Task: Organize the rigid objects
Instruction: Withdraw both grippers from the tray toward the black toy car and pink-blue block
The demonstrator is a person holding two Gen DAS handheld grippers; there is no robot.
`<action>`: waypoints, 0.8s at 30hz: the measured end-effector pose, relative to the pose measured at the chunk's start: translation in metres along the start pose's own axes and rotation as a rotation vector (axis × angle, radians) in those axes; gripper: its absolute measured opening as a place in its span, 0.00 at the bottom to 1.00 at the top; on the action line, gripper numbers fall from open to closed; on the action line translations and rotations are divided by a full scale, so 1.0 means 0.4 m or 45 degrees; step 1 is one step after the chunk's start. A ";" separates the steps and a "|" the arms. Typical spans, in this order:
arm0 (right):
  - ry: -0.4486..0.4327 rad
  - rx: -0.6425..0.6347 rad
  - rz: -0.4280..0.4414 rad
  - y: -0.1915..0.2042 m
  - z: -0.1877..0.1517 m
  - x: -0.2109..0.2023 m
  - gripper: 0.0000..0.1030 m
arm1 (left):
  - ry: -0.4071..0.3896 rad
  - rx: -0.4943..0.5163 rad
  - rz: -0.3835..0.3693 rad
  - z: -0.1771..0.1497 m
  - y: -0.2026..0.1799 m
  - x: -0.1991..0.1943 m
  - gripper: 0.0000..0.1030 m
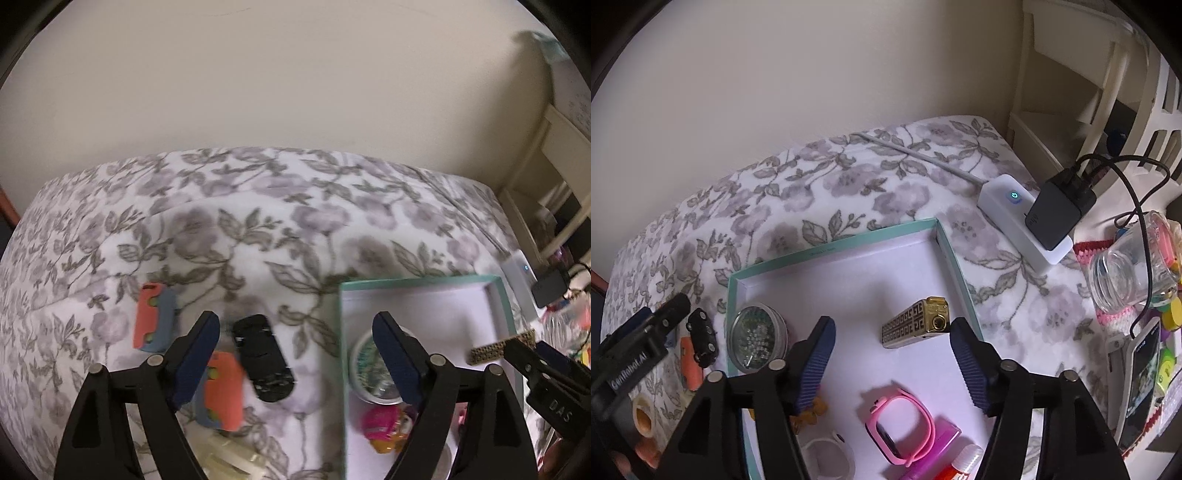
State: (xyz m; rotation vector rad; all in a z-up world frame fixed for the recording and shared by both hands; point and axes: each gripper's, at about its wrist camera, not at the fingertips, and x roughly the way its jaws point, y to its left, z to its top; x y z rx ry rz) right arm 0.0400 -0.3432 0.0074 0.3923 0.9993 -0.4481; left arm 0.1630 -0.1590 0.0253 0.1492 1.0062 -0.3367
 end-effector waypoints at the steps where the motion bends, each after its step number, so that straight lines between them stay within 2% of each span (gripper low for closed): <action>1: -0.003 -0.001 0.004 0.002 0.000 0.001 0.71 | 0.005 -0.015 0.014 0.002 0.011 0.003 0.83; 6: -0.024 -0.039 0.013 0.029 -0.003 0.003 0.81 | 0.036 -0.060 0.075 0.004 0.055 0.016 0.84; 9: -0.034 -0.053 0.027 0.046 -0.005 0.006 0.90 | 0.048 -0.095 0.093 0.005 0.084 0.020 0.95; 12: -0.041 -0.059 0.041 0.062 -0.007 0.008 0.99 | 0.052 -0.121 0.103 0.007 0.107 0.019 0.96; 19: -0.068 -0.099 0.058 0.120 -0.012 0.012 1.00 | 0.052 -0.208 0.153 0.020 0.195 0.014 0.96; 24: -0.076 -0.154 0.107 0.193 -0.022 0.012 1.00 | 0.058 -0.260 0.234 0.027 0.283 0.005 0.96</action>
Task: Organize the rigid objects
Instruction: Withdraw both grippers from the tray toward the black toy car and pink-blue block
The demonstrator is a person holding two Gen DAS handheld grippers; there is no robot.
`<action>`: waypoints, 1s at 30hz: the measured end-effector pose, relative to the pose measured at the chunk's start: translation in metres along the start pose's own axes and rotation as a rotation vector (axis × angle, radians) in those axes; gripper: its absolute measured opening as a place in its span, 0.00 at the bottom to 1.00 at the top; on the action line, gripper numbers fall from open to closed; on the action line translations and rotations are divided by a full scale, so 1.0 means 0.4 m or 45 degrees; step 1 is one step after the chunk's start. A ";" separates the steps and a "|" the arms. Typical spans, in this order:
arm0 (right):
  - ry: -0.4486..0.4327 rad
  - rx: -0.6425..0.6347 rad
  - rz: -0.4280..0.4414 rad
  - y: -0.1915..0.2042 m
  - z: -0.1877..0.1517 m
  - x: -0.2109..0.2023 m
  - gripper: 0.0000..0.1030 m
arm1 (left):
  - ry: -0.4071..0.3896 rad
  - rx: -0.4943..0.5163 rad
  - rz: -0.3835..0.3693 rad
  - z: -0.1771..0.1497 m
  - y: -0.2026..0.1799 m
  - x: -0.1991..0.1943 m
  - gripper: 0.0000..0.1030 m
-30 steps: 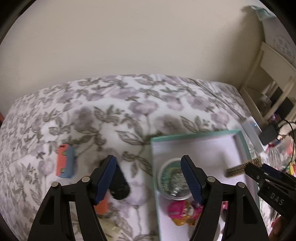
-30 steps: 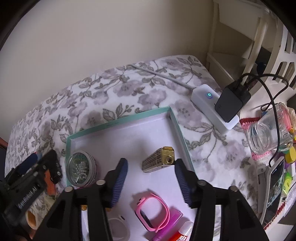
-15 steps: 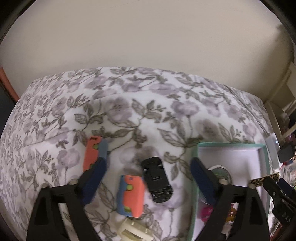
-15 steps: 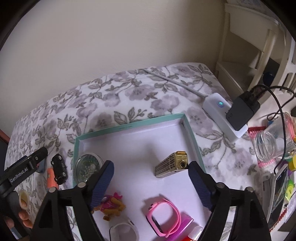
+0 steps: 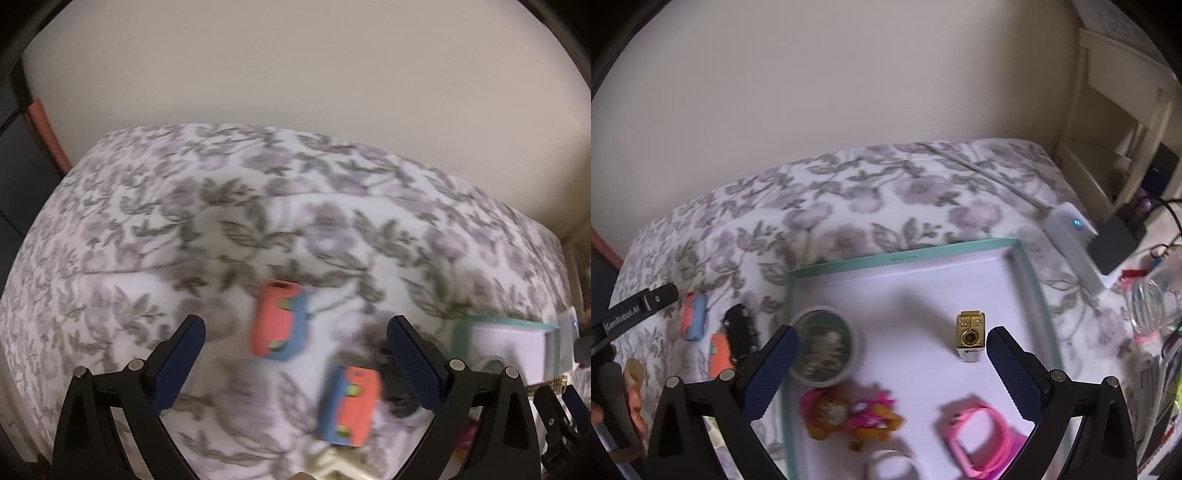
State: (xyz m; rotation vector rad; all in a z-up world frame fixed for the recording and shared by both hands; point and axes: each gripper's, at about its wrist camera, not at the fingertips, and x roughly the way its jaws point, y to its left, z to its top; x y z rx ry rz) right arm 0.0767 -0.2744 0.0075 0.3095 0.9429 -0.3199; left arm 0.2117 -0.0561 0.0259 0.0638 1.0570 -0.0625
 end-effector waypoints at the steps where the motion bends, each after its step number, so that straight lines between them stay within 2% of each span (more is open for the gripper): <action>1: -0.001 -0.010 0.009 0.013 -0.001 0.000 1.00 | 0.000 -0.009 0.014 0.004 0.017 0.001 0.96; 12: -0.032 -0.208 0.162 0.238 -0.015 -0.004 1.00 | 0.001 -0.192 0.136 0.037 0.257 0.001 0.96; 18: -0.015 -0.279 0.190 0.326 -0.036 0.029 1.00 | 0.032 -0.278 0.142 0.039 0.350 0.015 0.96; 26: -0.009 -0.292 0.202 0.356 -0.030 0.084 0.99 | 0.049 -0.292 0.108 0.038 0.365 0.055 0.96; 28: -0.005 -0.288 0.194 0.356 -0.027 0.102 0.97 | 0.043 -0.285 0.074 0.040 0.347 0.064 0.96; 30: 0.005 -0.275 0.185 0.352 -0.026 0.118 0.89 | 0.044 -0.256 0.027 0.042 0.320 0.074 0.96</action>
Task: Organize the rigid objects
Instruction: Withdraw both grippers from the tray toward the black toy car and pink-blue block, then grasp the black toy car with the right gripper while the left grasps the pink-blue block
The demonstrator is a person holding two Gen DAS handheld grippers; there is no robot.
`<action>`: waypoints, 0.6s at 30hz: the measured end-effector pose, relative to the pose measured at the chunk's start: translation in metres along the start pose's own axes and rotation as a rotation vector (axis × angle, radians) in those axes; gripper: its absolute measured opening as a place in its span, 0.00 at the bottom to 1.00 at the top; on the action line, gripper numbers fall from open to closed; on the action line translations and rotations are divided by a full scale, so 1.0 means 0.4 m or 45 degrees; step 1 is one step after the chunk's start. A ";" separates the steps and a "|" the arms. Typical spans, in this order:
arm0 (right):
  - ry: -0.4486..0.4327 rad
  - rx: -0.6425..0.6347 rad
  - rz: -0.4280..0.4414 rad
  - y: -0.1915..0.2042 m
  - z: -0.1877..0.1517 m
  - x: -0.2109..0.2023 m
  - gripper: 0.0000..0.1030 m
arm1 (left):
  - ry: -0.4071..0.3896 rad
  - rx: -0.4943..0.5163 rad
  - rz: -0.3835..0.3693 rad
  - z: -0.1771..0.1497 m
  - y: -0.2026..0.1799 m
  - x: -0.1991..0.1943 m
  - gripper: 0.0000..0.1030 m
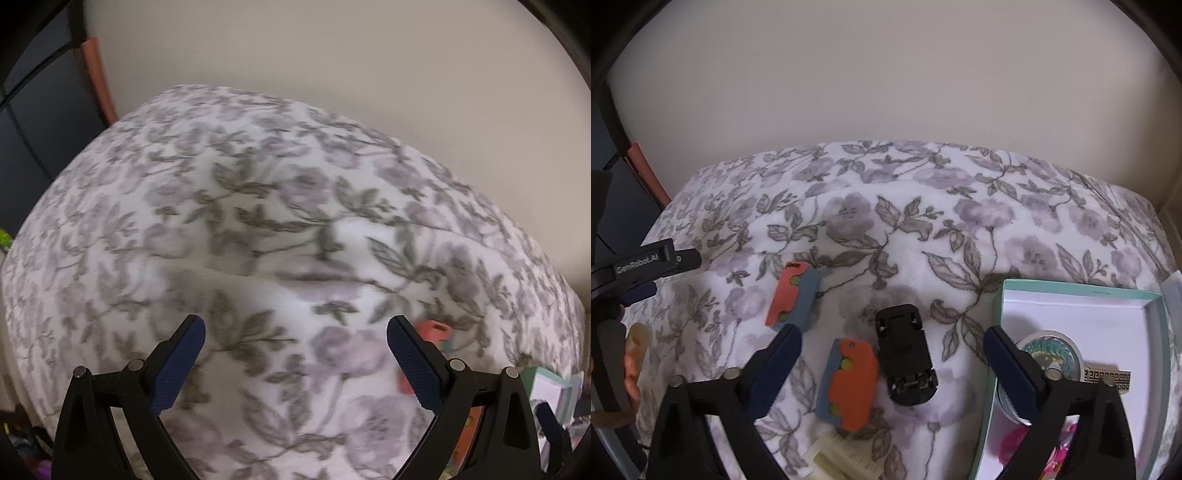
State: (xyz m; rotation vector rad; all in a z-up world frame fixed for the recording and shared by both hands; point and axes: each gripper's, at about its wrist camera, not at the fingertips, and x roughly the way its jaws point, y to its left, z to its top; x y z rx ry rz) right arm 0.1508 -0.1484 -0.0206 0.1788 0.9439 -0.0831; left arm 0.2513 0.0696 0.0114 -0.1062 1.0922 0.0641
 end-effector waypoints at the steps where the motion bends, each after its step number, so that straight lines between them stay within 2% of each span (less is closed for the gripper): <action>1: 0.009 0.007 0.000 -0.004 -0.001 0.009 0.87 | 0.003 0.022 -0.029 -0.003 -0.018 0.004 0.96; 3: 0.033 0.012 0.001 -0.011 -0.006 0.030 0.80 | 0.010 0.048 -0.064 -0.007 -0.048 0.012 0.96; 8: 0.072 0.046 -0.010 -0.029 -0.016 0.061 0.71 | 0.024 0.124 -0.107 -0.027 -0.122 0.034 0.96; 15: 0.100 0.062 0.003 -0.042 -0.026 0.068 0.57 | 0.008 0.236 -0.116 -0.062 -0.187 0.054 0.96; 18: 0.106 0.044 -0.029 -0.041 -0.026 0.068 0.52 | 0.009 0.273 -0.112 -0.074 -0.204 0.064 0.95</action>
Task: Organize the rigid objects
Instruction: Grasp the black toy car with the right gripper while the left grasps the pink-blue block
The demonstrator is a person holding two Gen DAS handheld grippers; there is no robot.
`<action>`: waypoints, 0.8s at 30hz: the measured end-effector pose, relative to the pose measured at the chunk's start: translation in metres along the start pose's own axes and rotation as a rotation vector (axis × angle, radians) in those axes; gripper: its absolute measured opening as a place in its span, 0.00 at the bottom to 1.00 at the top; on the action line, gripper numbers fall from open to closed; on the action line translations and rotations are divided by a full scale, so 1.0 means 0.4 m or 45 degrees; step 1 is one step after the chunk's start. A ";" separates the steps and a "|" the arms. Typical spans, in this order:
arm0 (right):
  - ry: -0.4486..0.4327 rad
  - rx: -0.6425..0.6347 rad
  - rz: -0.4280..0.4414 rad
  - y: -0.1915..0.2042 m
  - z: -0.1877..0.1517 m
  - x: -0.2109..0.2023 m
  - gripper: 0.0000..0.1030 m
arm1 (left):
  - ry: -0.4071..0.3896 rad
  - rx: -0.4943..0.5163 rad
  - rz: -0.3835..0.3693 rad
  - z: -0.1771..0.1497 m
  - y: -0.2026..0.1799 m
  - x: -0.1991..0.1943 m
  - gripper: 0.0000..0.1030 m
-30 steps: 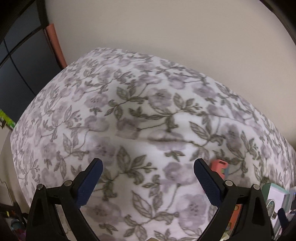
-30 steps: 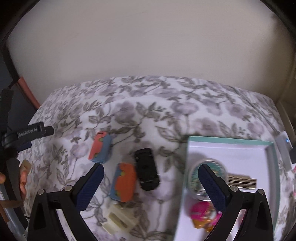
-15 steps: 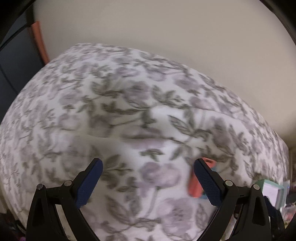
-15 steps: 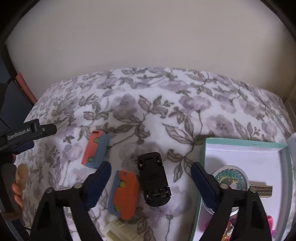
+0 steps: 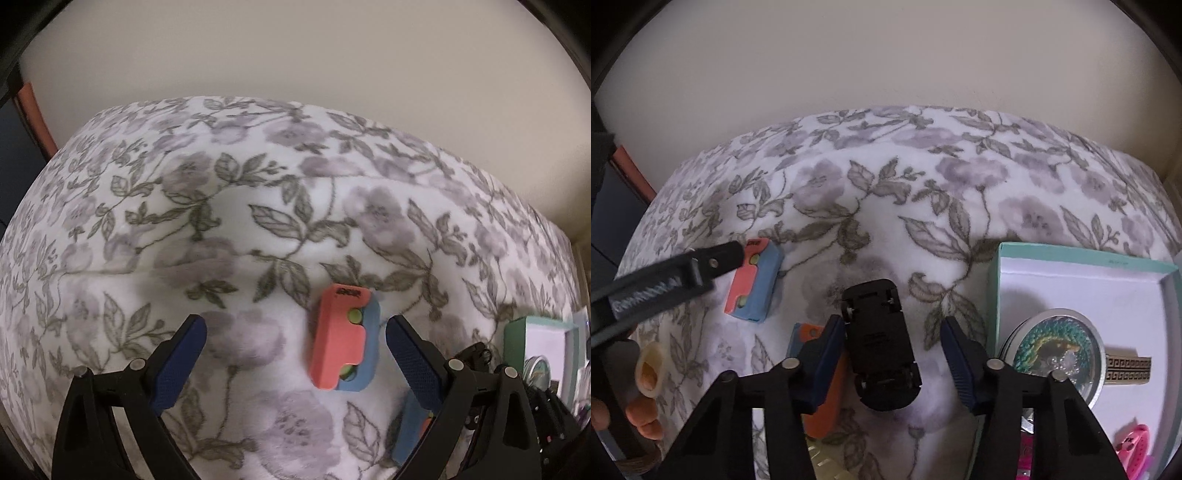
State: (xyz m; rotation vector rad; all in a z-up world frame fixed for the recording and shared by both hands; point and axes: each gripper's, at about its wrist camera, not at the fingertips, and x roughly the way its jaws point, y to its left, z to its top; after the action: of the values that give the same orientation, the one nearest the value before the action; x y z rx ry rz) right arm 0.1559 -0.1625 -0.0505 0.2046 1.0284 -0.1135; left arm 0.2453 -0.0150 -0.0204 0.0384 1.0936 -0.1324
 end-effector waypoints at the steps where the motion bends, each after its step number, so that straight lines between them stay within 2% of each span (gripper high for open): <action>1: 0.010 0.002 -0.010 -0.003 -0.001 0.003 0.51 | 0.002 0.011 0.004 -0.003 -0.005 0.003 0.95; 3: 0.025 0.003 -0.031 -0.010 -0.004 0.009 0.42 | 0.009 0.042 0.026 -0.009 -0.017 0.012 0.89; 4: 0.024 -0.011 -0.052 -0.009 -0.005 0.009 0.41 | 0.014 0.054 0.032 -0.012 -0.022 0.015 0.83; 12: 0.043 -0.050 -0.049 0.007 -0.016 0.021 0.34 | 0.051 0.097 0.005 -0.036 -0.052 0.040 0.67; 16: 0.041 -0.062 -0.054 0.012 -0.021 0.022 0.34 | 0.052 0.115 -0.027 -0.039 -0.067 0.037 0.52; 24: 0.045 -0.091 -0.073 0.020 -0.026 0.025 0.34 | 0.070 0.156 0.015 -0.056 -0.088 0.061 0.48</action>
State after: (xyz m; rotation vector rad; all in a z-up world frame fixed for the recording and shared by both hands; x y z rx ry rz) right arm 0.1538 -0.1525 -0.0632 0.1122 1.0717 -0.1253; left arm 0.2322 -0.0497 -0.0510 0.1594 1.1391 -0.1884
